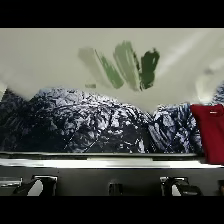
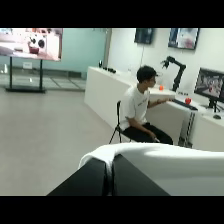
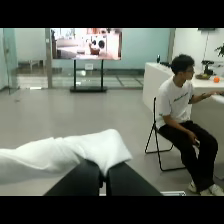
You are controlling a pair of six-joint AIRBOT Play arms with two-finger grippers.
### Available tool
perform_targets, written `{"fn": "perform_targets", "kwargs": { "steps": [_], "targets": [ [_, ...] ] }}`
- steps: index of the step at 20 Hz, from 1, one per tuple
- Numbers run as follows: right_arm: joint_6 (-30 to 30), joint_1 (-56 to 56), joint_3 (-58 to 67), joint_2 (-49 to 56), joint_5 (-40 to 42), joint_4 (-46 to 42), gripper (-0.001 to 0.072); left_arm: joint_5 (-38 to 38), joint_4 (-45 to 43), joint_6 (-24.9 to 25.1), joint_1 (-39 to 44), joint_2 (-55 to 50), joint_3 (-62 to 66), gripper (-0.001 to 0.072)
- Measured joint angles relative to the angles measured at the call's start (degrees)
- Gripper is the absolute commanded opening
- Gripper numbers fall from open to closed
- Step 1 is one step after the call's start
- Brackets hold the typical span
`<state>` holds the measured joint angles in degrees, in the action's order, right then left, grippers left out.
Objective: Fold the clothes and pants, and hang the long-sleeved shirts on hangers.
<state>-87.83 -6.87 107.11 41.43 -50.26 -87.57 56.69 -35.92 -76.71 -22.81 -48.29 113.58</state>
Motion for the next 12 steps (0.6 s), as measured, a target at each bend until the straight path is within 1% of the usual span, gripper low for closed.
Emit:
{"fn": "perform_targets", "kwargs": {
  "steps": [3, 6, 8, 9, 11, 12],
  "targets": [
    [0.00, 0.00, 0.31, -0.46, -0.46, -0.33, 0.0036, -0.04, 0.42, -0.39, -0.17, -0.33, -1.31, 0.0021],
    [-1.25, 0.00, -0.28, 3.32, -7.08, -0.44, 0.0036, 4.48, 0.33, -0.94, 0.42, -2.73, -6.95, 0.0021],
    [-2.67, 0.02, -2.73, 8.85, -12.55, -0.37, 0.0036, 6.60, -0.94, -0.98, 1.99, -5.35, -14.67, 0.0021],
    [-3.76, 0.04, -4.68, 12.44, -14.08, -0.22, 0.0036, 6.82, -1.84, -0.17, 3.06, -6.95, -18.93, 0.0021],
    [-6.64, 0.04, -8.94, 20.90, -14.53, 0.61, 0.0038, 5.42, -4.07, 2.19, 5.42, -11.47, -28.55, 0.0022],
    [-9.53, 0.04, -10.58, 25.77, -13.33, 1.20, 0.0038, 3.41, -4.90, 3.04, 6.32, -14.58, -33.14, 0.0021]
  ]
}}
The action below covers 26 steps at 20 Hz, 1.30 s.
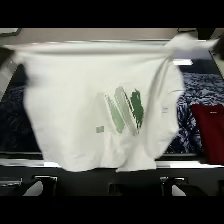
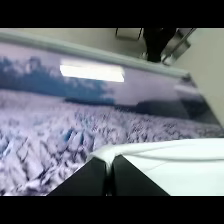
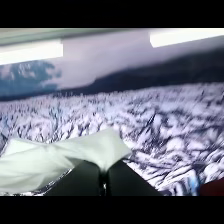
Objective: Fold the clothes and pants, and hang the long-sleeved shirts on hangers.
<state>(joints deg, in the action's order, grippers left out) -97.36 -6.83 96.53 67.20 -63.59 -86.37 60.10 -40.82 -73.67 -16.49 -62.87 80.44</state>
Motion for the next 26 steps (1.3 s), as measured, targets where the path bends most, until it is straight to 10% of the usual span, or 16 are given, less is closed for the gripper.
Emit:
{"fn": "perform_targets", "kwargs": {
  "steps": [5, 10, 11, 13, 14, 20, 26],
  "targets": [
    [-14.58, -0.02, -3.21, 21.20, 4.61, 11.67, 0.0038, -8.39, 0.57, -1.38, 1.77, -15.87, -10.38, 0.0022],
    [-13.66, 1.68, -3.80, 32.50, 5.53, 27.36, 0.0038, -10.34, 5.31, -2.40, 3.89, -24.96, -12.55, 0.0026],
    [-13.11, 1.95, -3.85, 33.38, 5.44, 28.92, 0.0101, -9.94, 5.81, -2.49, 4.17, -25.70, -12.61, 0.0123],
    [-11.85, 1.22, -3.58, 33.75, 4.63, 31.01, 0.0478, -7.28, 6.34, -2.78, 3.67, -26.56, -12.00, 0.0523],
    [-10.40, -0.04, -3.13, 33.35, 3.45, 31.43, 0.0574, -4.55, 6.34, -3.02, 2.56, -26.77, -10.97, 0.0522],
    [-1.33, -14.84, -3.28, 26.21, -18.14, 18.34, 0.0573, 22.77, -12.09, -8.59, -10.84, -23.65, -6.27, 0.0390],
    [4.85, -18.82, -21.22, 17.75, -24.06, 13.49, 0.0571, 23.67, -19.67, -2.45, -16.00, -13.14, -30.88, 0.0385]
  ]
}}
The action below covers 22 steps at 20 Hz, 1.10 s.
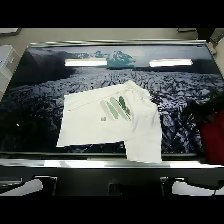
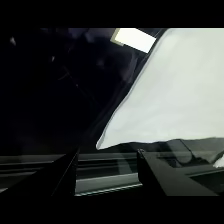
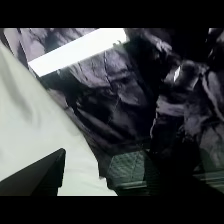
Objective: Fold the clothes and pants, and hang the long-sleeved shirts on hangers.
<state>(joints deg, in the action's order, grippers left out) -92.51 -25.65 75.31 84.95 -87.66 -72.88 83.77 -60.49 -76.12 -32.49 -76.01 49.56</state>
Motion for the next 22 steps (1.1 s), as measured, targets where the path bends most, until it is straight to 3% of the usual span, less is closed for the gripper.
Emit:
{"fn": "perform_targets", "kwargs": {
  "steps": [5, 13, 14, 15, 16, 22],
  "targets": [
    [2.69, 0.17, -8.24, -3.04, -1.92, 2.16, 0.0570, -4.13, 3.58, 6.67, -0.09, 1.38, -11.30, 0.0383],
    [3.58, 0.22, -10.21, -4.26, -3.54, 3.48, 0.0569, -9.90, 9.20, 9.31, 6.75, -1.84, -14.14, 0.0358],
    [3.58, 0.22, -10.25, -4.28, -3.65, 3.61, 0.0569, -10.84, 9.94, 9.40, 8.04, -2.34, -14.21, 0.0237],
    [3.61, 0.22, -10.27, -4.31, -3.63, 3.63, 0.0568, -11.98, 10.19, 9.51, 9.18, -2.82, -14.27, 0.0058],
    [3.61, 0.22, -10.32, -4.31, -3.56, 3.61, 0.0566, -13.20, 9.99, 9.60, 10.16, -3.21, -14.34, 0.0021],
    [5.33, 0.22, -14.19, -3.91, 0.98, 3.56, 0.0563, -13.25, 10.86, 10.21, 12.00, -3.74, -14.32, 0.0020]
  ]
}}
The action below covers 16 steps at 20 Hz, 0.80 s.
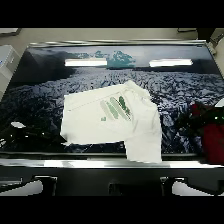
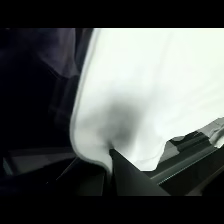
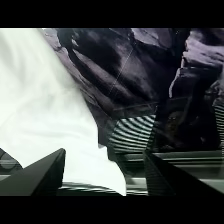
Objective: Fold the clothes and pants, and hang the long-sleeved shirts on hangers.
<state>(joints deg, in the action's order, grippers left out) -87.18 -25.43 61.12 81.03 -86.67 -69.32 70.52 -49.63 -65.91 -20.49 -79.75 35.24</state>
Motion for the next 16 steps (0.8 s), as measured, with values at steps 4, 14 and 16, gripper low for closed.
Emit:
{"fn": "perform_targets", "kwargs": {
  "steps": [4, 14, 16],
  "targets": [
    [3.19, 0.00, -5.60, 2.03, 4.74, 5.01, 0.0563, 0.76, -0.44, 0.13, 0.09, 0.72, 0.00, 0.0020],
    [8.15, 6.99, -8.70, 6.75, 13.66, 14.32, 0.0037, 1.99, 0.07, 0.09, 0.09, 3.67, 0.15, 0.0020],
    [9.44, 8.44, -6.56, 5.97, 11.87, 14.86, 0.0035, 2.56, 0.04, -0.04, 0.09, 4.20, 1.64, 0.0018]
  ]
}}
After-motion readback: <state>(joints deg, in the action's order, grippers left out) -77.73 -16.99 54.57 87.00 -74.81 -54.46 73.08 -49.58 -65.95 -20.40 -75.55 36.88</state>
